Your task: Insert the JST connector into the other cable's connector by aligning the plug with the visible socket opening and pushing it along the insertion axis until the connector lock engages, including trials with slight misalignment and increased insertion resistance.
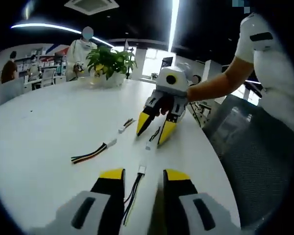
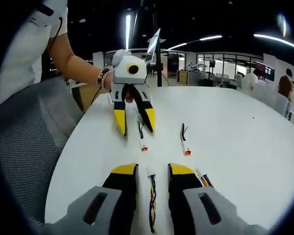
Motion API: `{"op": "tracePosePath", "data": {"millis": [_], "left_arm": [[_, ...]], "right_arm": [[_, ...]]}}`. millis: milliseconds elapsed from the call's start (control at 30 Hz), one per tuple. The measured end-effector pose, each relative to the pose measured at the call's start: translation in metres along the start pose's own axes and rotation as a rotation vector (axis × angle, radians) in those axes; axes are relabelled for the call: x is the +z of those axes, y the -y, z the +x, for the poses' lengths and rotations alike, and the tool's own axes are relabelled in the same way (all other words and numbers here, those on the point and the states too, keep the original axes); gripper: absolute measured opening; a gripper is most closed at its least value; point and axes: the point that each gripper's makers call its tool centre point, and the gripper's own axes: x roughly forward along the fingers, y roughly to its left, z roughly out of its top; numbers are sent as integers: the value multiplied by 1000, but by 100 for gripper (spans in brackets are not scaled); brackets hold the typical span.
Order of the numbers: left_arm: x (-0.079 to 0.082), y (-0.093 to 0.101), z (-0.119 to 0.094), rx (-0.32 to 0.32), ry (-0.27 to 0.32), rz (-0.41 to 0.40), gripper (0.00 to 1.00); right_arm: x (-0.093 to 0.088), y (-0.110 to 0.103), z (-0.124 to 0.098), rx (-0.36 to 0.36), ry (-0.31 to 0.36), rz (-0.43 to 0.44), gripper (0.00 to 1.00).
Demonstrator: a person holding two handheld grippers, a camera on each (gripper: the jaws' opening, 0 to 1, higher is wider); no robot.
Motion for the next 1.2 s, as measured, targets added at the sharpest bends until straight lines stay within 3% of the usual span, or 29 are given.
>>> {"op": "tracePosePath", "data": {"millis": [200, 467, 933, 1200], "left_arm": [[1, -5, 3, 7, 19, -13, 23], [-3, -4, 7, -6, 22, -12, 19], [-6, -8, 12, -13, 32, 5, 13], [-6, -9, 13, -14, 41, 33, 6]], "right_arm": [[-11, -5, 3, 25, -38, -32, 16], [-10, -2, 4, 26, 31, -2, 10], [-12, -2, 1, 55, 72, -21, 5], [-11, 0, 0, 71, 90, 15, 3]]}}
